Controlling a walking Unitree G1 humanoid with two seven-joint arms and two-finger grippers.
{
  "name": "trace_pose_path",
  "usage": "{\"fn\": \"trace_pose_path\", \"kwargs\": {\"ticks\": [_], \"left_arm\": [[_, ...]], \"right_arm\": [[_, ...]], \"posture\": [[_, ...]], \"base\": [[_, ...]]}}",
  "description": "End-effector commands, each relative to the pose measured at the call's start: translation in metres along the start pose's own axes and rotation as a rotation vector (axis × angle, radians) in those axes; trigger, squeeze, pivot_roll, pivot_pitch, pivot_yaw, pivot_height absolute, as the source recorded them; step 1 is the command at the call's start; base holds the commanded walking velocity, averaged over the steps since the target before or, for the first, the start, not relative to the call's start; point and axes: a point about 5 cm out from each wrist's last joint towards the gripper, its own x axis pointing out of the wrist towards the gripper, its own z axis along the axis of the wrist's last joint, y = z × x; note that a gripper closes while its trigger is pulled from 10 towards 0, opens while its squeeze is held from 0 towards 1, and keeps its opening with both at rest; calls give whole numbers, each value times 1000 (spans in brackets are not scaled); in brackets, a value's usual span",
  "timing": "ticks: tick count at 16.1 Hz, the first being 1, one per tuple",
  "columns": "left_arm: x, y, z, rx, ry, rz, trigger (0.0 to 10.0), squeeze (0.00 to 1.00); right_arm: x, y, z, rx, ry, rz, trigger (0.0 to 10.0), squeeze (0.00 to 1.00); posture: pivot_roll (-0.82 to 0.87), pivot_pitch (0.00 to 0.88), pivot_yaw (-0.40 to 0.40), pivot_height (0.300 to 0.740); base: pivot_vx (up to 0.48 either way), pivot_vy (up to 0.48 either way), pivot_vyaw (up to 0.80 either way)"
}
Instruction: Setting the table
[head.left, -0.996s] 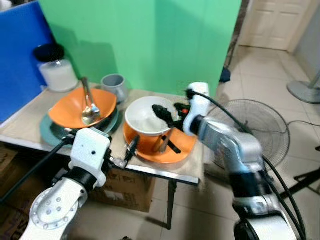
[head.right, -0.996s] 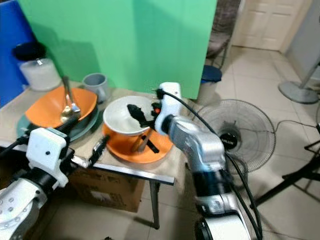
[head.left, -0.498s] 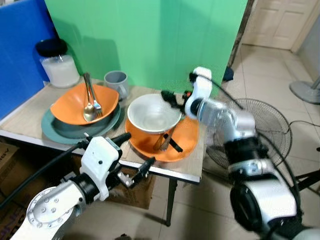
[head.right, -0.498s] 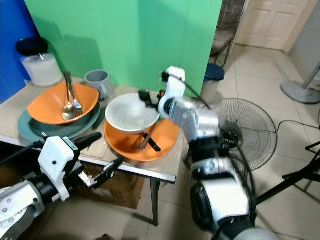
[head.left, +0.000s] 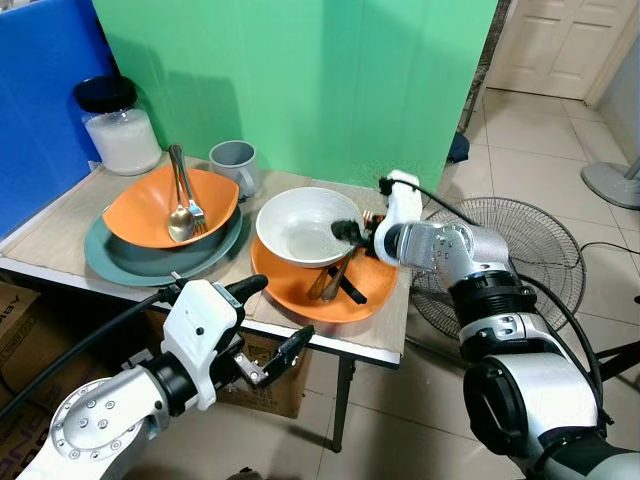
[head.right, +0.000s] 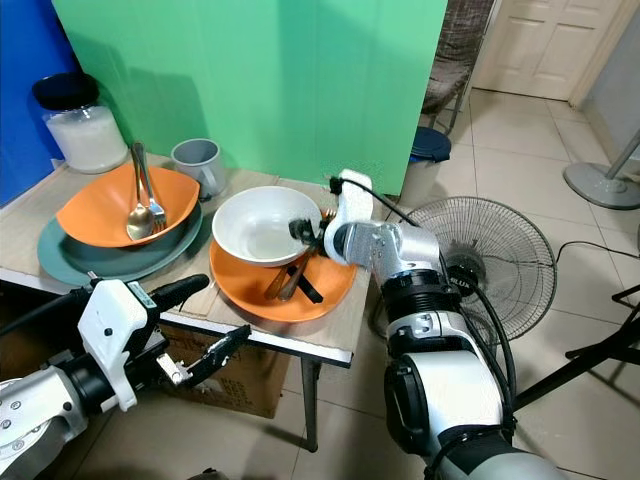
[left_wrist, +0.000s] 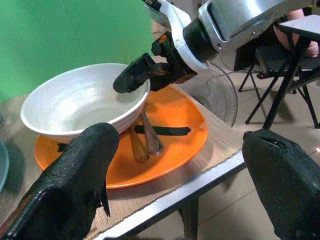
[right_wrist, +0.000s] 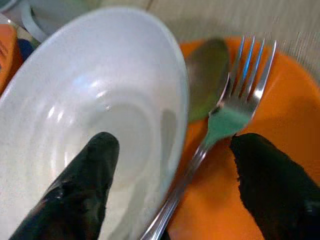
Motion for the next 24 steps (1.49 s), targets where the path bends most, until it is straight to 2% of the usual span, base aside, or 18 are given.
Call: {"fn": "trace_pose_path", "kwargs": {"ticks": [1, 6, 13, 22, 24], "left_arm": [[-3, 0, 1, 4, 9, -7, 10000, 0], [-4, 5, 1, 11, 4, 23, 10000, 0], [-4, 5, 0, 20, 8, 27, 10000, 0], [-5, 9, 0, 26, 5, 61, 10000, 0], [-5, 10, 1, 28, 1, 71, 10000, 0]], "right_arm": [[-1, 3, 3, 52, 29, 21, 0, 0], [-1, 3, 0, 130, 76, 49, 0, 0], [0, 6, -2, 173, 95, 54, 0, 0], [-1, 6, 0, 223, 81, 78, 0, 0], [-3, 7, 3, 257, 68, 94, 0, 0]], "posture": [[21, 0, -5, 740], [22, 0, -8, 740], [21, 0, -7, 740], [17, 0, -4, 740], [16, 0, -3, 740]], "base": [[0, 0, 0], [0, 0, 0], [0, 0, 0], [0, 0, 0], [0, 0, 0]]}}
